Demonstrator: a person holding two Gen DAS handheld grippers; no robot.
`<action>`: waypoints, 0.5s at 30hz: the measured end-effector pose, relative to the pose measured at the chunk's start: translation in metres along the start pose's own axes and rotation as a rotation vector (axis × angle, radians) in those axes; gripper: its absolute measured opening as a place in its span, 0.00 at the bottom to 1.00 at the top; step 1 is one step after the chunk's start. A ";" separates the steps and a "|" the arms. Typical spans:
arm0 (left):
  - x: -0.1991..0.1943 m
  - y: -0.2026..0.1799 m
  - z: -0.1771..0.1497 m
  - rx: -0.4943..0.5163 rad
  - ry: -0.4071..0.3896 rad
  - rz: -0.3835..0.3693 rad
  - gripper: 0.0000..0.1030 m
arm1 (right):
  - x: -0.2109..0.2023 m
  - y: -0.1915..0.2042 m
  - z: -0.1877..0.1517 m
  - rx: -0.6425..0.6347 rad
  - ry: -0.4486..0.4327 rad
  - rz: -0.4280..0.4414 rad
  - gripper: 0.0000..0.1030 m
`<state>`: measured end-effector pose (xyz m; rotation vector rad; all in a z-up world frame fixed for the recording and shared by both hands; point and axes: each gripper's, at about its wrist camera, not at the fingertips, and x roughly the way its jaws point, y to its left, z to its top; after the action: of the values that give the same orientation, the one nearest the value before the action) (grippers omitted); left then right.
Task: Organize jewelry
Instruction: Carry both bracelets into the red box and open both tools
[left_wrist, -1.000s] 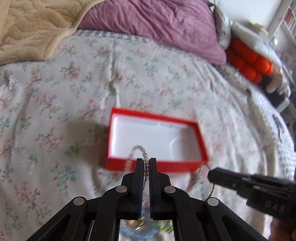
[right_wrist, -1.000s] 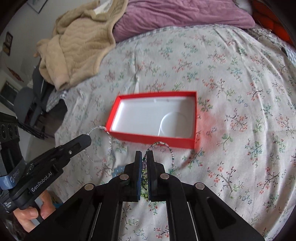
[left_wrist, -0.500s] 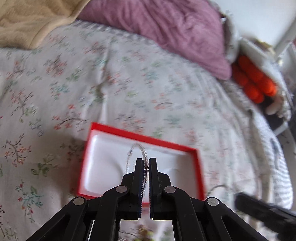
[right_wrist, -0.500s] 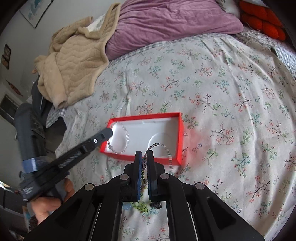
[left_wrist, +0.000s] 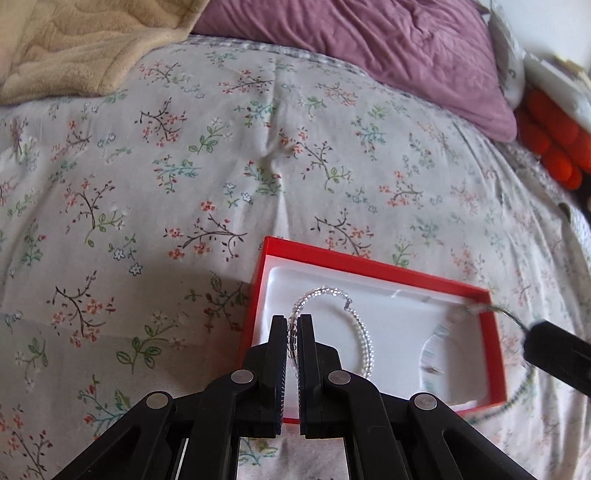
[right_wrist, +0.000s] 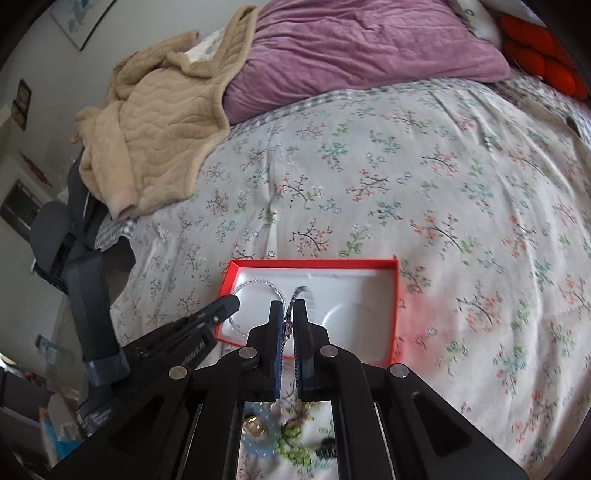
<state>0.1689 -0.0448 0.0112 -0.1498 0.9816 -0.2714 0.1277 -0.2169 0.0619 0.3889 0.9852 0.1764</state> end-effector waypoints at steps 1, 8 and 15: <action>0.000 -0.001 -0.001 0.011 0.000 0.007 0.00 | 0.003 -0.001 0.000 -0.002 0.003 -0.007 0.05; 0.003 -0.006 -0.001 0.051 0.005 0.028 0.00 | 0.031 -0.025 -0.003 0.015 0.069 -0.100 0.05; 0.000 -0.014 -0.003 0.097 -0.010 0.061 0.07 | 0.033 -0.037 -0.005 -0.010 0.077 -0.199 0.05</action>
<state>0.1639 -0.0581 0.0134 -0.0326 0.9594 -0.2619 0.1404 -0.2394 0.0184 0.2747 1.0924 0.0165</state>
